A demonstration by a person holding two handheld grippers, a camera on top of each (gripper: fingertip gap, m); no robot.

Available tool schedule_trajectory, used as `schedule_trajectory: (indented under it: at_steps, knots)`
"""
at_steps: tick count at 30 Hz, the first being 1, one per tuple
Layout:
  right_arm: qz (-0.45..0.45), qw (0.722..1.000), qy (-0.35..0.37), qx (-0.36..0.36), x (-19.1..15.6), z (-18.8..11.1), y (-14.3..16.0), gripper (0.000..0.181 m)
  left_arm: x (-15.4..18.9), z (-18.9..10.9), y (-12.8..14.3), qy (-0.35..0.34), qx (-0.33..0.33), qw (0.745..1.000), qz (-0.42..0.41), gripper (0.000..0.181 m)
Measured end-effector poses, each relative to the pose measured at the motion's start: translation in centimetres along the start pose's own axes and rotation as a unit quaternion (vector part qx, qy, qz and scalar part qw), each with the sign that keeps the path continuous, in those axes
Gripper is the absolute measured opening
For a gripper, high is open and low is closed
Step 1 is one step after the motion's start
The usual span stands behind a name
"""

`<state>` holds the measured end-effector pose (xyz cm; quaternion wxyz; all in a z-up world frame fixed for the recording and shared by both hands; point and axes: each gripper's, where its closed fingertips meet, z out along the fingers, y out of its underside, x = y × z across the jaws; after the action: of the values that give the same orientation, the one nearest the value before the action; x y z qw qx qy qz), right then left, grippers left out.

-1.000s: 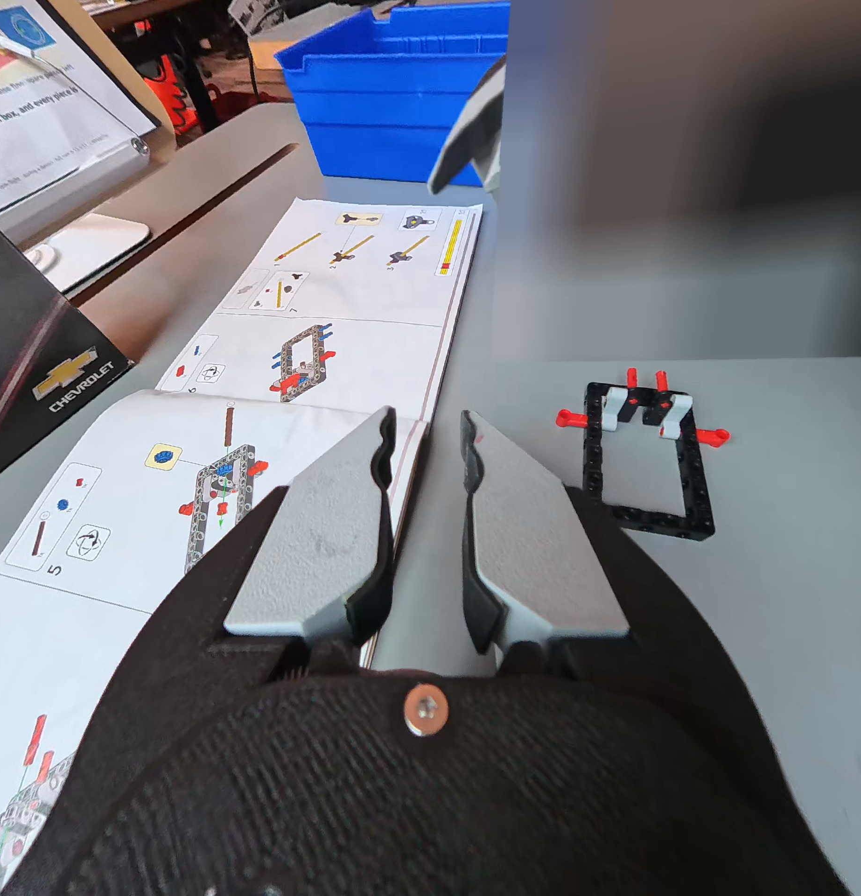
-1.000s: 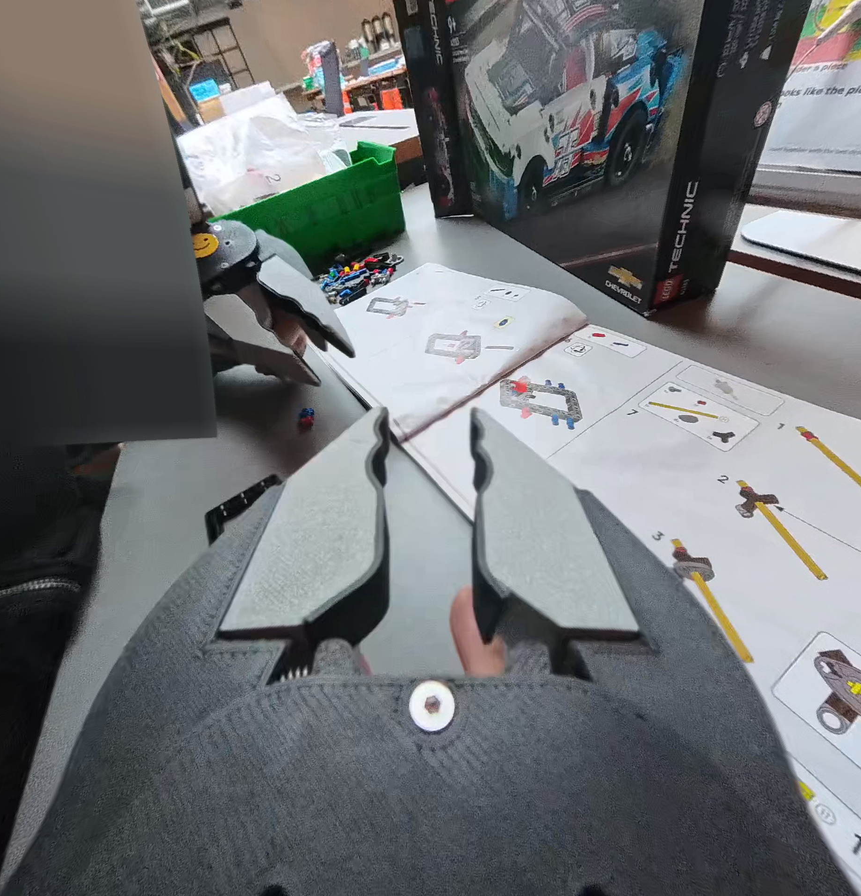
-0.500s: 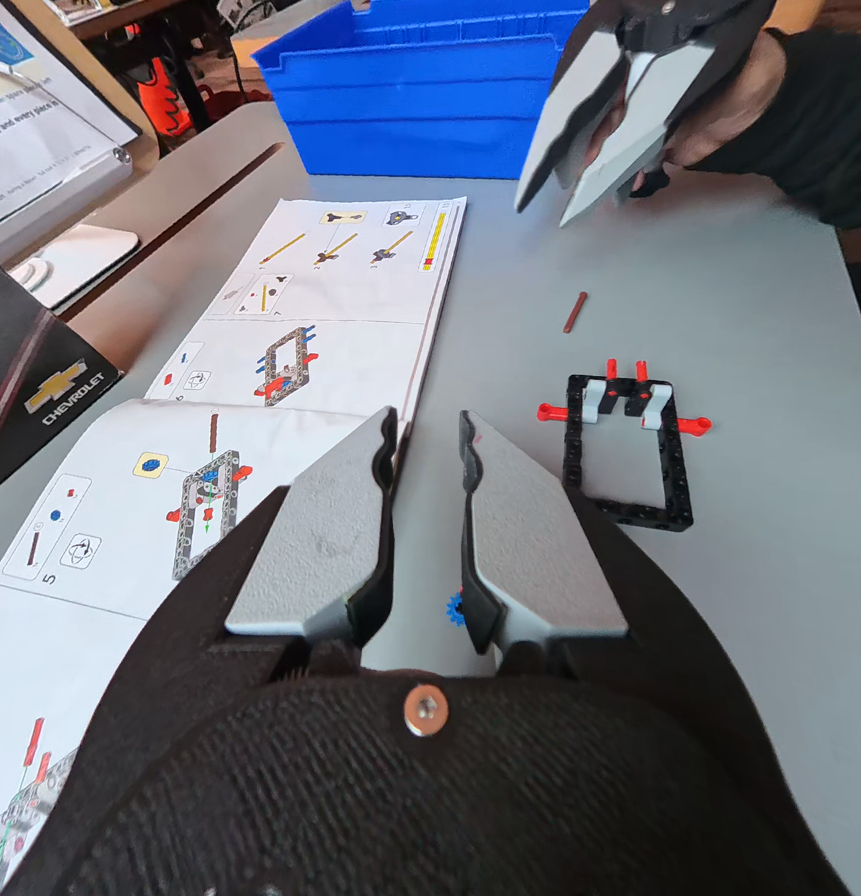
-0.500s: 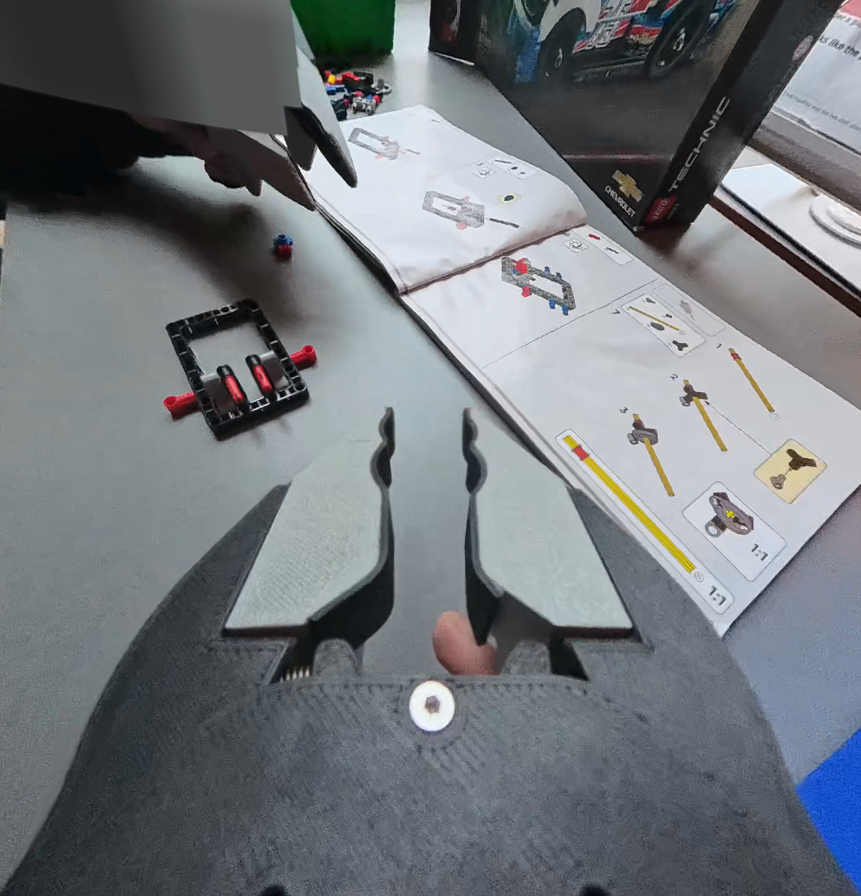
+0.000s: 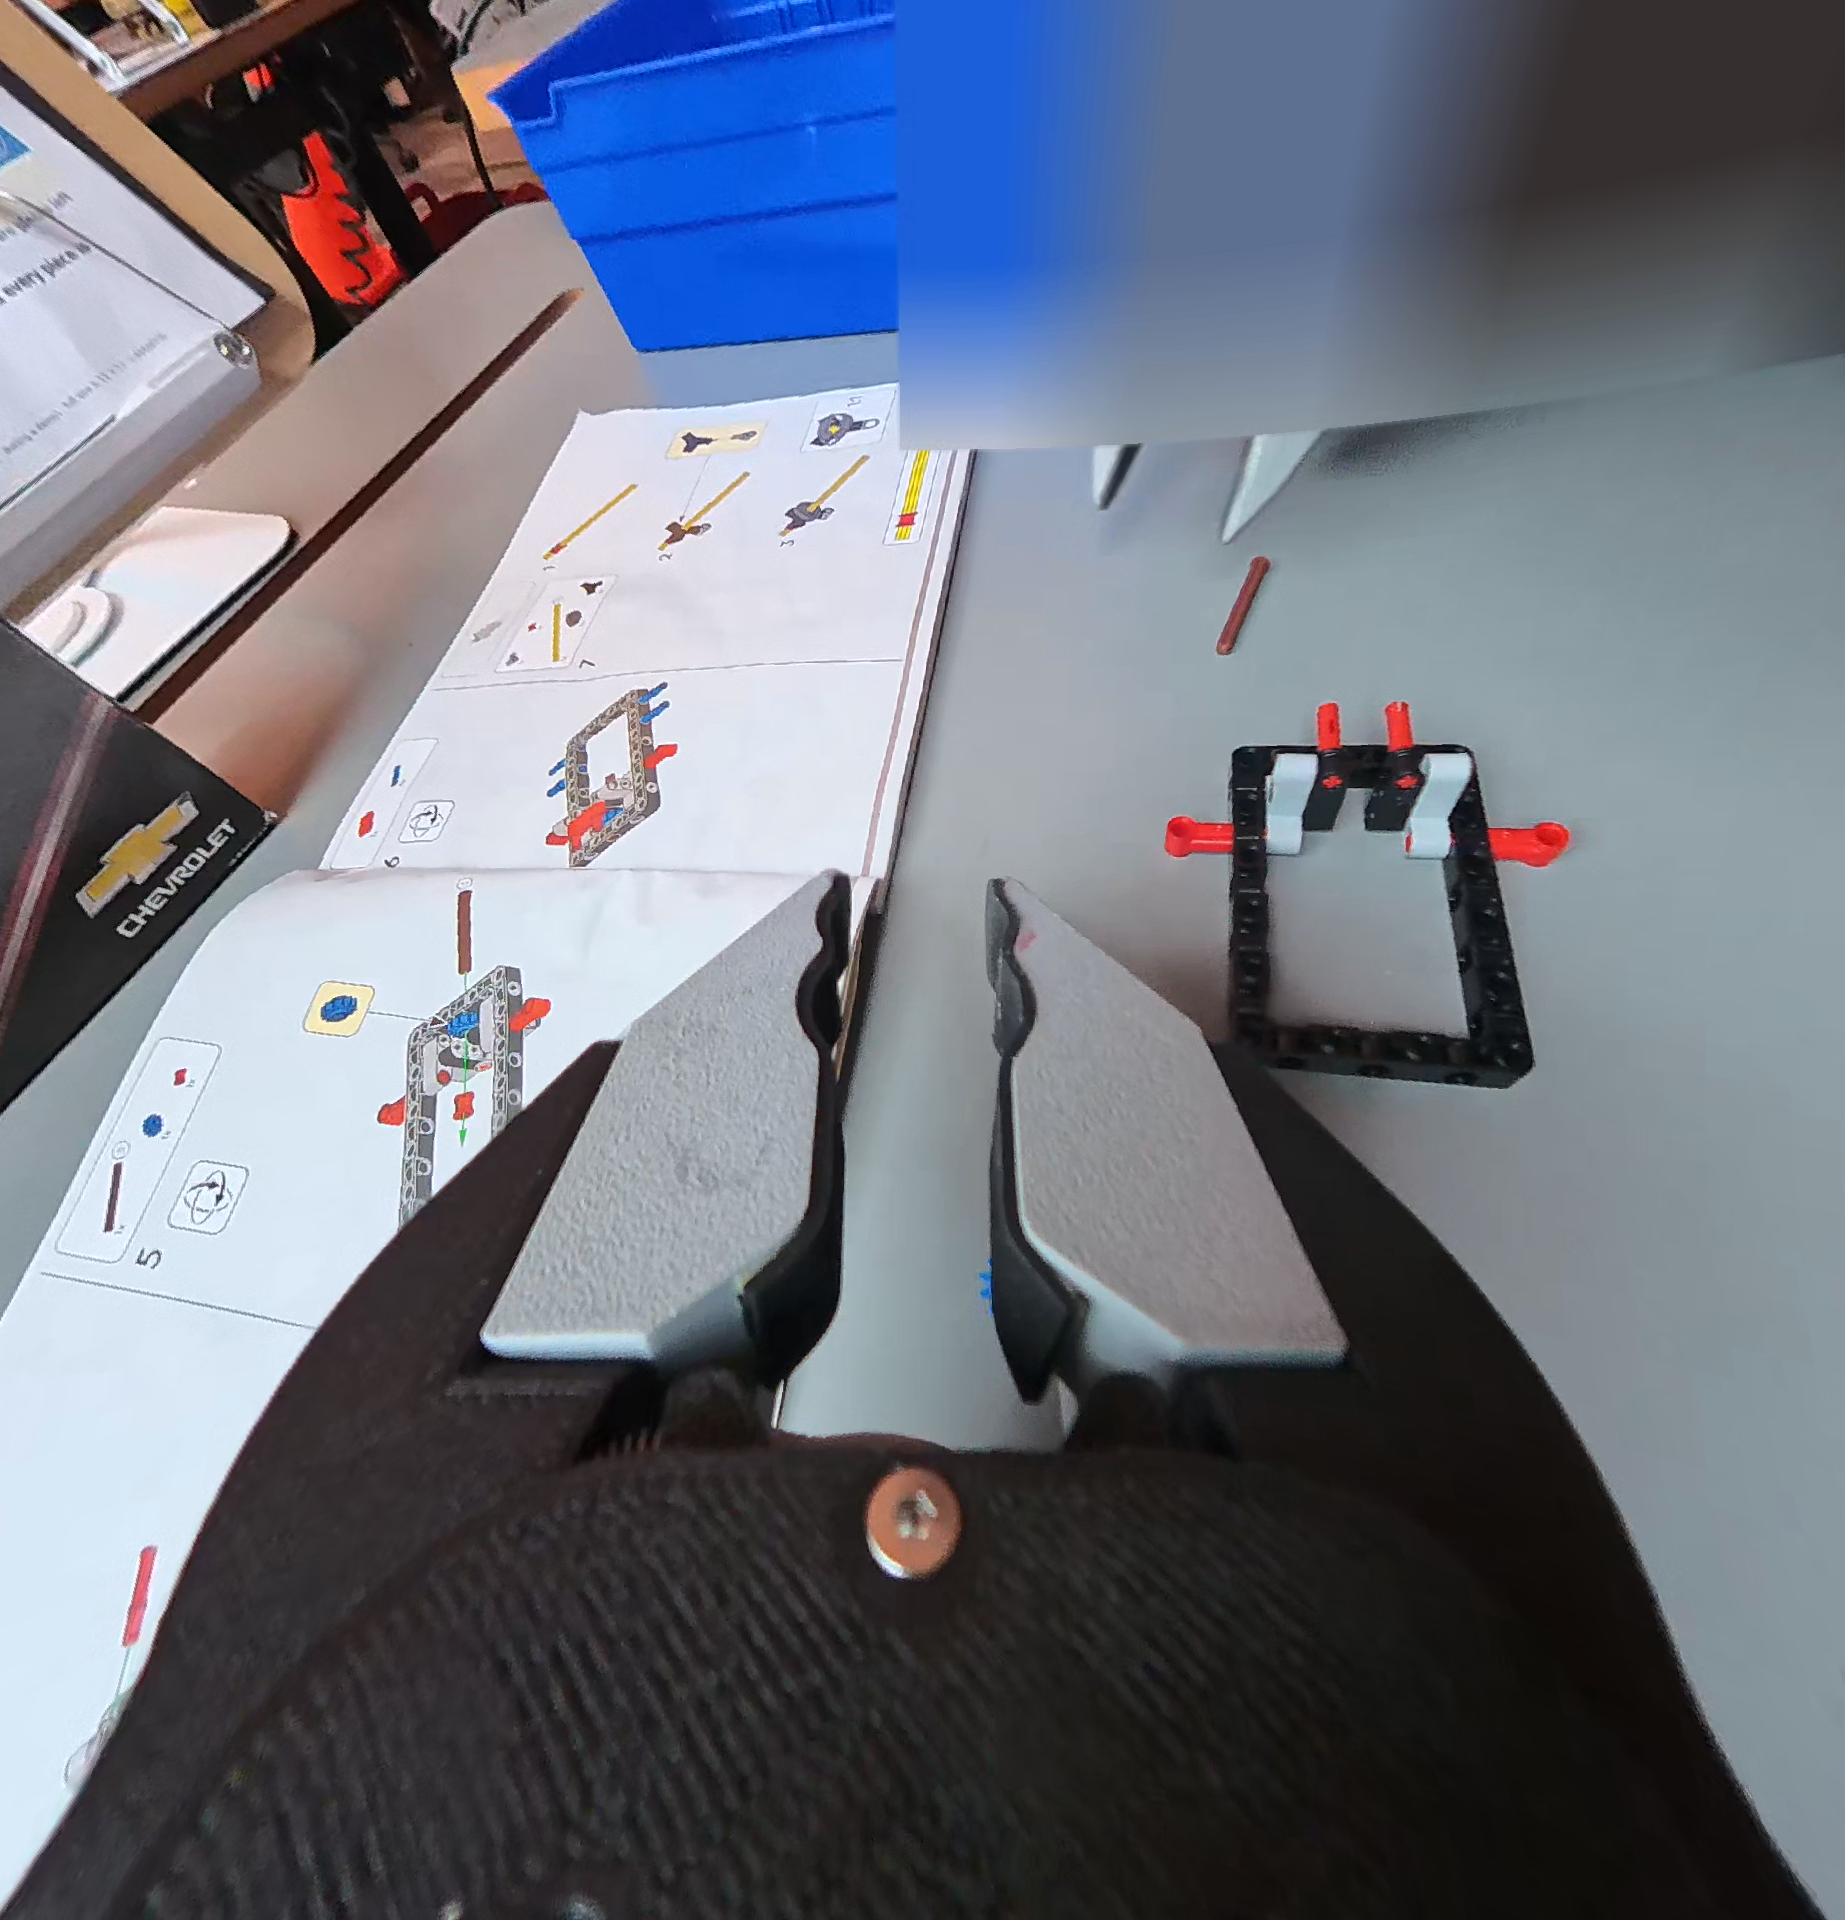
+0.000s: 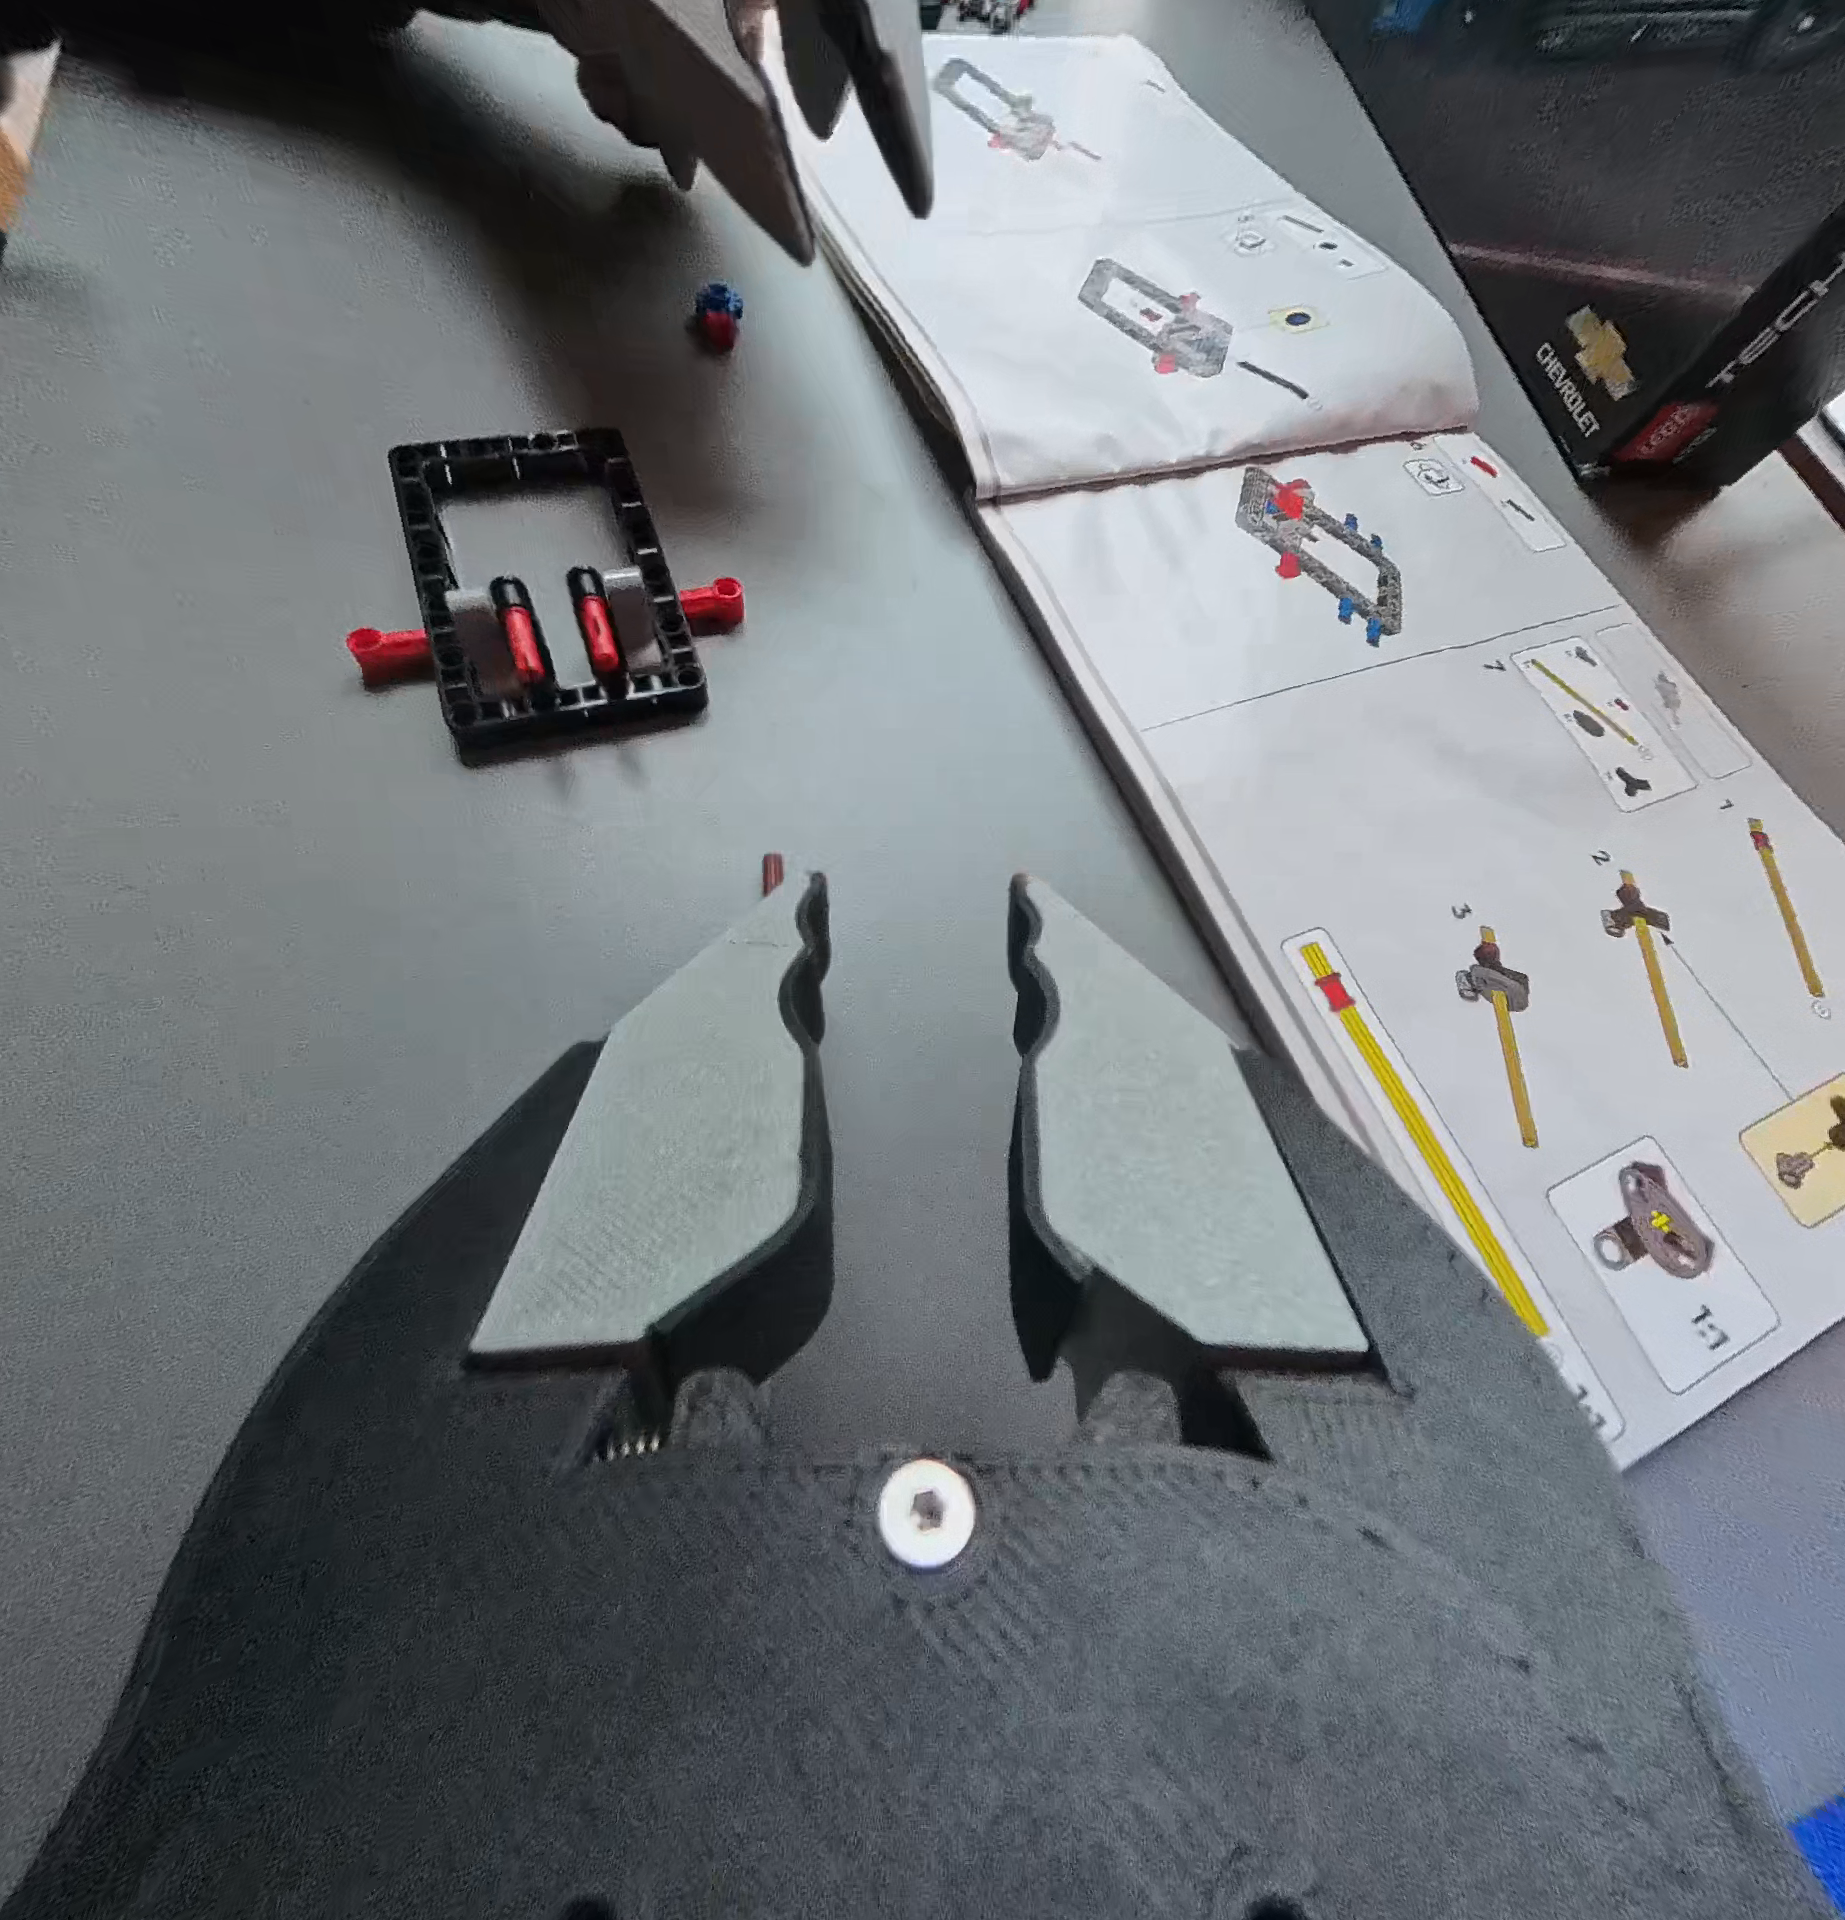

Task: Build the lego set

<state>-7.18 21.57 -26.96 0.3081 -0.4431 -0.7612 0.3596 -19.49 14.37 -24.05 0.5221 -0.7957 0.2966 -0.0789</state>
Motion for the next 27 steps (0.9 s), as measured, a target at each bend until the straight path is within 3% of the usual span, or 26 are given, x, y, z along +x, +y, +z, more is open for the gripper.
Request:
schedule_trajectory:
  at_steps: [9,21,27]
  knots:
    - [-0.033,0.998,-0.005,-0.044,-1.1,-0.2,1.9,0.029,0.2,-0.3,-0.3,-0.028,-0.015,0.998,0.046,0.025]
    - [-0.021,0.999,-0.027,-0.009,-1.5,-1.0,1.1,0.027,2.4,0.1,0.1,0.025,-0.022,0.998,0.055,0.026]
    - [-0.014,0.998,-0.052,-0.037,-1.6,-1.7,2.7,0.026,2.0,-0.1,-0.1,0.014,-0.021,0.998,0.057,0.025]
